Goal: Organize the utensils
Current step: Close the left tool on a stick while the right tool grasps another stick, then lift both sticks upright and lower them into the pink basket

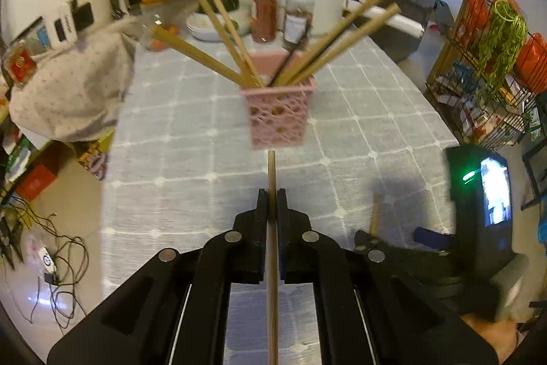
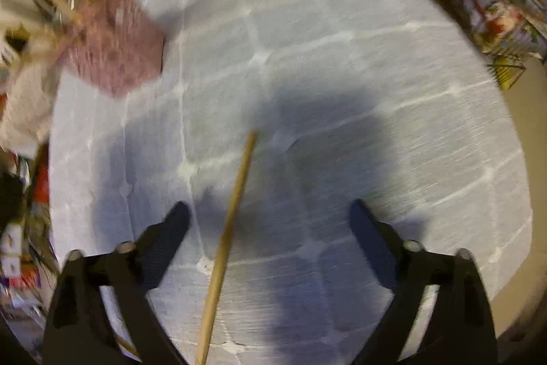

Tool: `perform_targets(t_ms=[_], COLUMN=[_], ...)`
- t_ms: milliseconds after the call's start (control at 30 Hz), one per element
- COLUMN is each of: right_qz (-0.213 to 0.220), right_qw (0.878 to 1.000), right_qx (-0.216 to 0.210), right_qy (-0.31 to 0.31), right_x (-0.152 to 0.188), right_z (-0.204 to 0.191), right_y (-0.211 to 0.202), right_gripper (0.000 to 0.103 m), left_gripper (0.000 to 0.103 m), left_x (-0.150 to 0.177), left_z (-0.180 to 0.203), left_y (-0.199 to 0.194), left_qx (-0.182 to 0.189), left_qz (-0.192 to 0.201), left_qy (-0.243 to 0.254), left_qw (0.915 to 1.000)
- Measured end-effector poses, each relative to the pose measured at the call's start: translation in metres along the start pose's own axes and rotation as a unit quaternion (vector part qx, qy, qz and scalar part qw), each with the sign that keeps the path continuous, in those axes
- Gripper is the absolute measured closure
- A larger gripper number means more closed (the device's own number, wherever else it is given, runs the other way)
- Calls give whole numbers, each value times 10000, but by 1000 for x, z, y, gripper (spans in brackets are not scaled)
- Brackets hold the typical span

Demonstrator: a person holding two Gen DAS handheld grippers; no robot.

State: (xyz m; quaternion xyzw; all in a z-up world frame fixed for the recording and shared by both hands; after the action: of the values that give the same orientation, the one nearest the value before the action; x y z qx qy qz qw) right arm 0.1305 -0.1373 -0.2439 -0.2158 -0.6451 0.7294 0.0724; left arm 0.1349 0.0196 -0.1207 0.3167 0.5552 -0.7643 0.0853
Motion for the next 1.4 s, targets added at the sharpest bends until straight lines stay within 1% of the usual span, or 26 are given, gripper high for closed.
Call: perform_targets(t_ms=[33, 100, 133, 167, 200, 233, 267, 300, 333, 367, 400, 500, 600, 633, 733, 800, 933, 1000, 1167, 1267, 1400], right_qz=[151, 261, 315, 346, 390, 446, 488, 514, 381, 308, 347, 851, 1341, 1587, 1953, 2068, 2208, 2300, 2434, 2517, 2652], right_qw=[9998, 9991, 9985, 9982, 9979, 9974, 9970, 9974, 9991, 9995, 9993, 9947, 9875, 9831, 9738, 9698, 9649, 9622, 9560, 9507, 9432], right_qx=[113, 240, 339, 411, 458, 528, 566, 454, 132, -30, -134, -576, -826, -893, -1134, -1253, -1358, -1403, -1618, -1807, -2000], right_qy=[-74, -253, -278, -273, -252, -221, -209, -213, -166, -105, -82, -16, -102, -178, -277, -311, -428, -409, -269, -129, -27], right_x=[1, 4, 5, 5, 6, 5, 5, 4, 4, 4, 5, 8, 14, 18, 27, 23, 24, 18, -6, -24, -41], right_z=[-5, -14, -15, -15, -14, -11, -10, -9, -7, -4, -1, 11, 23, 28, 36, 39, 47, 53, 68, 78, 85], right_y=[-2, -5, -6, -6, -6, -7, -8, -9, -9, -11, -15, -48, -82, -100, -134, -148, -176, -191, -226, -251, -276], right_gripper=[27, 43, 45, 51, 60, 66, 91, 92, 96, 96, 97, 97, 97, 97, 97, 97, 97, 97, 97, 97, 97], left_gripper=[98, 98, 98, 98, 98, 98, 98, 98, 98, 98, 98, 98, 99, 99, 99, 99, 99, 98, 98, 99, 99], left_x=[0, -1, -1, -1, -2, -4, -4, -4, -5, -6, -7, -6, -5, -6, -10, -13, -27, -35, -71, -92, -119], left_z=[-2, -6, -7, -9, -9, -9, -9, -9, -7, -6, -4, -1, 2, 5, 10, 14, 26, 32, 44, 45, 43], left_y=[-5, -10, -13, -18, -21, -24, -27, -30, -33, -37, -40, -51, -65, -73, -91, -101, -126, -136, -160, -171, -183], left_qx=[-41, -99, -139, -172, -178, -174, -174, -181, -187, -191, -190, -154, -79, -60, 55, 143, 326, 447, 629, 662, 538], left_qz=[61, 144, 206, 275, 305, 357, 393, 440, 501, 549, 588, 719, 893, 986, 1187, 1304, 1568, 1640, 1812, 1904, 2164], left_qy=[25, 30, 28, 25, 20, 23, 29, 35, 46, 64, 77, 108, 89, 104, 77, 62, 115, 151, 261, 276, 281], left_qw=[10000, 9998, 9997, 9995, 9994, 9992, 9991, 9989, 9986, 9983, 9981, 9972, 9959, 9951, 9929, 9913, 9870, 9853, 9811, 9791, 9744])
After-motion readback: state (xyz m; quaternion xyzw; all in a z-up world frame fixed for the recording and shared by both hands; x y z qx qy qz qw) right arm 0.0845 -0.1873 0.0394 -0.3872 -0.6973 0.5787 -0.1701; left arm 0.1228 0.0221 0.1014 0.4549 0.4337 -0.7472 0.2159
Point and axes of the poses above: each gripper's, at about its wrist camera, not at the fingertips, and y roughly the way its jaws point, z to its right, x to its underside, the point moved 4 cm from there along y, roughly the way its jaws point, and after that the axes turned 13 degrees about x, right-handed, at the moved point
